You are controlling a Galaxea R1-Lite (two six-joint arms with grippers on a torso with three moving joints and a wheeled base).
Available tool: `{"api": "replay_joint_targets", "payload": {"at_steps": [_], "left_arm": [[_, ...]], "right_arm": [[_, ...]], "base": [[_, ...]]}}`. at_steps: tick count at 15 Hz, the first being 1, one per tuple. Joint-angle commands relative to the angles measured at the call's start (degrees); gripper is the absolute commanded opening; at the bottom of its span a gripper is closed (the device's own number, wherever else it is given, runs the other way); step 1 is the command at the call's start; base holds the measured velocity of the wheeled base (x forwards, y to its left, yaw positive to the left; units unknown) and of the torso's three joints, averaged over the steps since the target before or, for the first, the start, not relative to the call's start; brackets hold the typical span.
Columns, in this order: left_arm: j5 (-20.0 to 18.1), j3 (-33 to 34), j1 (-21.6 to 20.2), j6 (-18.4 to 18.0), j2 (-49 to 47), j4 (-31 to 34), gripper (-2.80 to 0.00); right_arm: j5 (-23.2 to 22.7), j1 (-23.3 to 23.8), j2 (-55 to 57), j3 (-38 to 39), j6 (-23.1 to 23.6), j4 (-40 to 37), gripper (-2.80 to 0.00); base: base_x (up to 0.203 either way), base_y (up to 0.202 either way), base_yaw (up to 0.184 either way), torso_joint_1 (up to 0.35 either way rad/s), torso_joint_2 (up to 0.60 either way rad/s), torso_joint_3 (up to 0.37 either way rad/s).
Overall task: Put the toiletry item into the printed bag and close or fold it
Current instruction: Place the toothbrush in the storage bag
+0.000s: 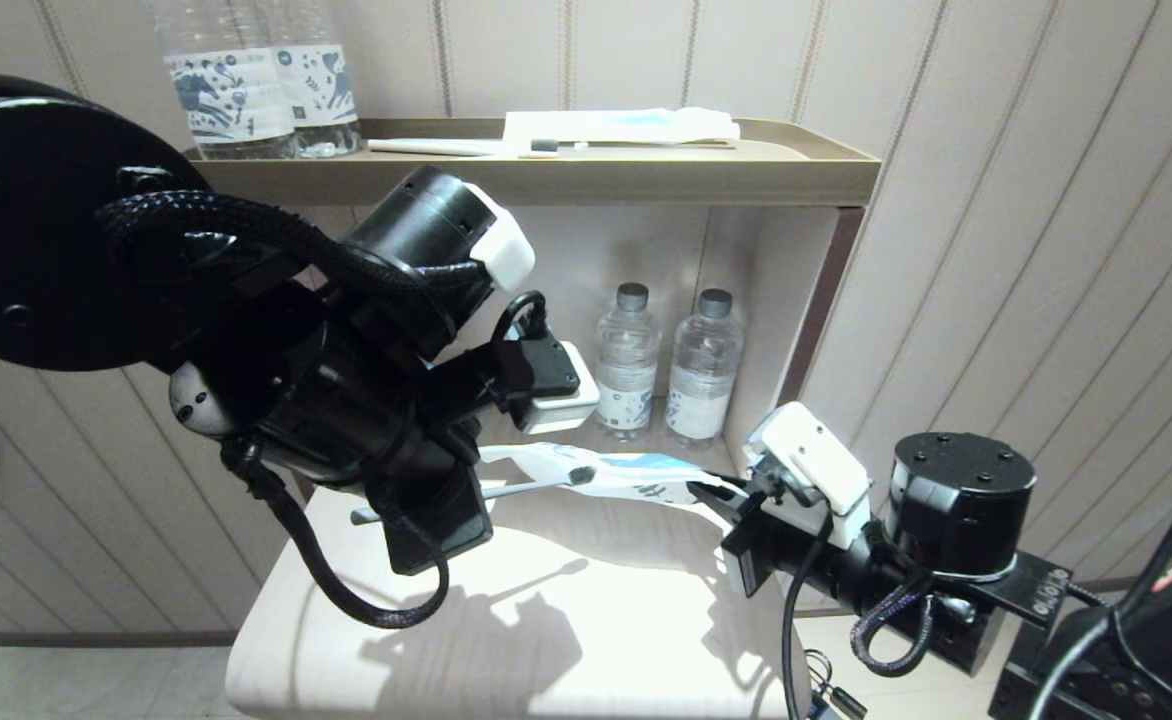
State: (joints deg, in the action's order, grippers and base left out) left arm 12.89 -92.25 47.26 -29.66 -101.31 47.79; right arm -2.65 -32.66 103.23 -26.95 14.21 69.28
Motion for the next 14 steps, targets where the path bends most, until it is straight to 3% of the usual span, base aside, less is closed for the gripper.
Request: {"api": "replay_joint_targets", "payload": {"at_steps": [1,11,14], "left_arm": [[0.1,-0.7,-0.1,-0.2,-1.3,0.3,-2.8],[0.1,-3.5,-0.2,-1.1,-3.2,1.0,-2.8],[0.2,-6.0,-0.2,-1.2,-0.8,4.7,-2.8]], "right_arm": [[0.0,-0.1,0.0,0.1,0.1,0.4,-2.8],[-0.2,0.0,0.2,0.1,0.1,0.4,-2.8],[-0.9,0.0,0.2,0.1,0.0,0.4,-2.8]], "base": [[0.0,0.0,0.0,0.0,0.0,0.0],[0.0,0.0,0.0,0.0,0.0,0.0],[0.0,0.0,0.0,0.0,0.0,0.0]]}}
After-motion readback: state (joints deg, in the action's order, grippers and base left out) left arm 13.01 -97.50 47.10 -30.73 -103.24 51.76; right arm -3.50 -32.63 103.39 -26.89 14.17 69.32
